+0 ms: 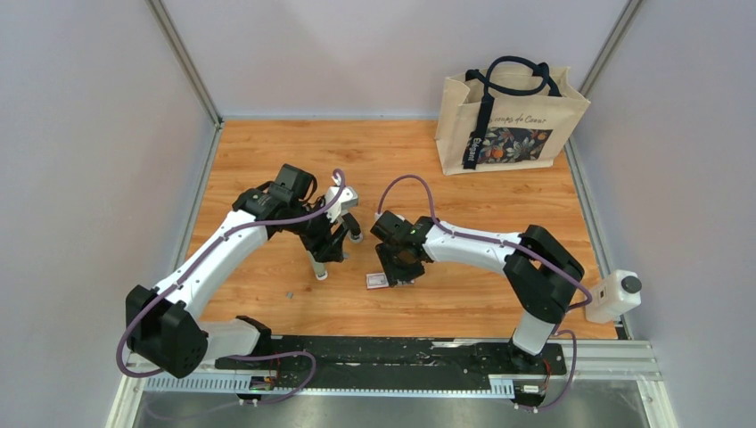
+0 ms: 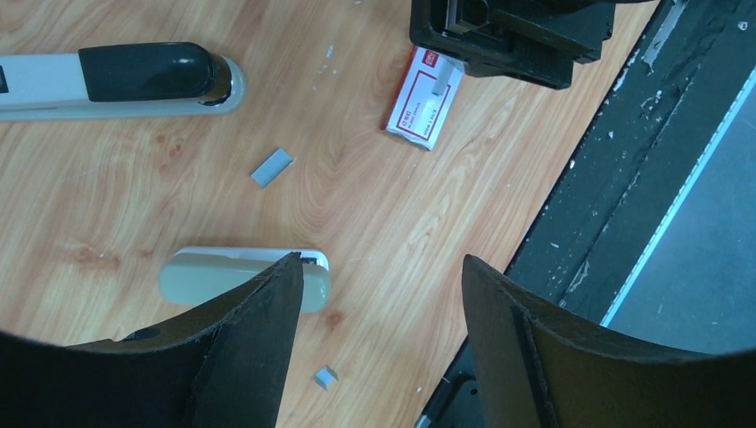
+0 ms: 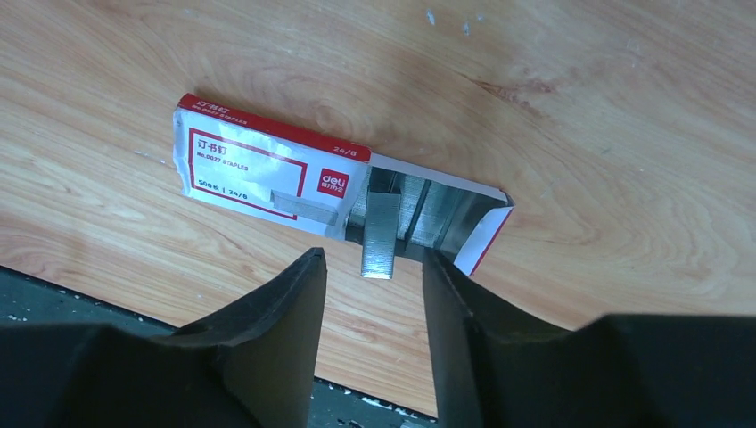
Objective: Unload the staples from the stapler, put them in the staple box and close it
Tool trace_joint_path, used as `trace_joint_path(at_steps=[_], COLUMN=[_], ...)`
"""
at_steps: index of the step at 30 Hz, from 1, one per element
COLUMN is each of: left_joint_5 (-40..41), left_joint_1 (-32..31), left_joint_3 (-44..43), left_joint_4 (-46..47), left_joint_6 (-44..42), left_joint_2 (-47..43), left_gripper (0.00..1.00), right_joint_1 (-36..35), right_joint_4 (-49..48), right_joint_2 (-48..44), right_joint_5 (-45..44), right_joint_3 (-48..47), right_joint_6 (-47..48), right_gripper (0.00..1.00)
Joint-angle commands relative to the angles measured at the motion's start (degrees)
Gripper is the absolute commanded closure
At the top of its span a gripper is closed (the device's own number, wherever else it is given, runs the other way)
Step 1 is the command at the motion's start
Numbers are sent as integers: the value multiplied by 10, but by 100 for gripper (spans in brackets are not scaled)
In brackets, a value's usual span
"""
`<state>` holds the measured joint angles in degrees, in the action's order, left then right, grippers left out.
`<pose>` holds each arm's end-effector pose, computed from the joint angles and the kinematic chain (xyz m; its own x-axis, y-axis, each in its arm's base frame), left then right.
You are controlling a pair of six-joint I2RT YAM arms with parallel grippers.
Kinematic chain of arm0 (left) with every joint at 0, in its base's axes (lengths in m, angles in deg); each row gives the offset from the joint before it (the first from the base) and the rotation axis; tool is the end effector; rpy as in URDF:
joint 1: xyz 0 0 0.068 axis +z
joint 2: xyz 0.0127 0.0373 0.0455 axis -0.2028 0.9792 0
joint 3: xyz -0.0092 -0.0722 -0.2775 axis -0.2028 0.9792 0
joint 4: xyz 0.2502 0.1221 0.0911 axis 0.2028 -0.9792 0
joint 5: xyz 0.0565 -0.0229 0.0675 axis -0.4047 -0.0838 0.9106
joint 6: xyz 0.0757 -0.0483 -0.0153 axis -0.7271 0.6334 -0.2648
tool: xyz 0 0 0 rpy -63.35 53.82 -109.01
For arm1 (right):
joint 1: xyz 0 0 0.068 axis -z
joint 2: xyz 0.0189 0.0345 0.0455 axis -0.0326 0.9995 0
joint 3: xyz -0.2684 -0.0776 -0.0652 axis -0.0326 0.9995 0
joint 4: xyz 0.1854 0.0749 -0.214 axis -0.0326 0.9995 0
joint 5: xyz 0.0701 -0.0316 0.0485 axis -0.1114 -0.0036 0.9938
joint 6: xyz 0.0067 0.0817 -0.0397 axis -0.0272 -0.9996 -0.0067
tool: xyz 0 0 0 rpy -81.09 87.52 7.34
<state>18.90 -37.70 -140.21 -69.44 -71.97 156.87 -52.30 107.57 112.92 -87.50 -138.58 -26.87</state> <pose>0.2381 -0.1632 0.2613 -0.5457 0.5851 -0.5999 0.8267 0.4929 -0.2713 0.2155 0.2962 0.1261 -0.9007 -0.3727 -0.2231 -0.4039 0.9076 0.1143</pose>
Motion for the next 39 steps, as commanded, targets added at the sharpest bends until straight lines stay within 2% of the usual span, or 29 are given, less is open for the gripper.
trace_joint_path(at_steps=[1,9,12,16,19,20,26,39], left_joint_5=[-11,-12,-13,-15,-15,-16,-13,-9], left_joint_1=[0,0,0,0,0,0,0,0], left_joint_3=[-2,3,1,-1,-2,-3,-7,-4], left_joint_4=[8,8,9,7,6,5,4,5], left_joint_6=[6,6,6,8,6,6,9,10], left_joint_2=[-14,-15,-14,-12,-10,-10,-4,-4], left_gripper=[26,26,26,26,26,26,26,27], right_joint_1=[2,2,2,2,2,2,3,3], right_joint_4=[7,12,3,-28,-42,-46,-68,-104], right_joint_2=[5,-15,-45,-86,-100,-102,-106,-60], right_joint_5=[1,20,24,36,41,42,47,53], right_joint_3=[-25,-24,-14,22,46,54,92,83], right_joint_6=[8,7,9,9,6,5,6,7], right_gripper=[51,52,56,64,78,85,100,100])
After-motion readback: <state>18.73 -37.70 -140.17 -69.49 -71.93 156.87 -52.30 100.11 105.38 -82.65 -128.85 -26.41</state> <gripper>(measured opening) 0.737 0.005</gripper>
